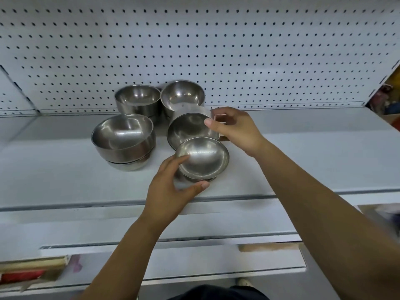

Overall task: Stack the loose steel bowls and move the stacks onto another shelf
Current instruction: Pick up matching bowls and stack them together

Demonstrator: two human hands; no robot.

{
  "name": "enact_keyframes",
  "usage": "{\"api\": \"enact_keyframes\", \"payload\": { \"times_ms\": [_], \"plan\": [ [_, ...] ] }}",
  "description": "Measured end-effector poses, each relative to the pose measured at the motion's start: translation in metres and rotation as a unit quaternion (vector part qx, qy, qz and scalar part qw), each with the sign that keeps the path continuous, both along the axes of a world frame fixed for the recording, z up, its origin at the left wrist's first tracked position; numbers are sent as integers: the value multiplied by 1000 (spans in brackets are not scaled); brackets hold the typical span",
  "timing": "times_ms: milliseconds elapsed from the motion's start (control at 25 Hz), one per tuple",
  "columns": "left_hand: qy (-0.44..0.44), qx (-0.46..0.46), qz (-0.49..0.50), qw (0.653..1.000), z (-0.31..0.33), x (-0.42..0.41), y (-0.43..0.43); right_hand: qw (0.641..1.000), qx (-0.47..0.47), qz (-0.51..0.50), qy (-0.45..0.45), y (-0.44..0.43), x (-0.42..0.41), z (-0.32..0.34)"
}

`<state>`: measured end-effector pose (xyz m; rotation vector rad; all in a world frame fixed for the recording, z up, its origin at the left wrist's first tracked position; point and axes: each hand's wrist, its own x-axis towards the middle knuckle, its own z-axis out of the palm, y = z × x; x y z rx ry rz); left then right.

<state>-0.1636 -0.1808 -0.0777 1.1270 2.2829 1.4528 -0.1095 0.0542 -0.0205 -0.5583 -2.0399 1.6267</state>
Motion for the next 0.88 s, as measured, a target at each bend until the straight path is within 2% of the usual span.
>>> {"api": "enact_keyframes", "payload": {
  "times_ms": [320, 600, 880],
  "plan": [
    [-11, 28, -4, 1000, 1, 1, -4, 988, -97, -117, 23, -6, 27, -3],
    [-70, 56, 25, 996, 5, 4, 0, 958, -135, -254, 14, 14, 70, -12],
    [-76, 53, 17, 996, 20, -10, 57, 930, -125, -343, -29, 40, 118, -18]
  ]
}}
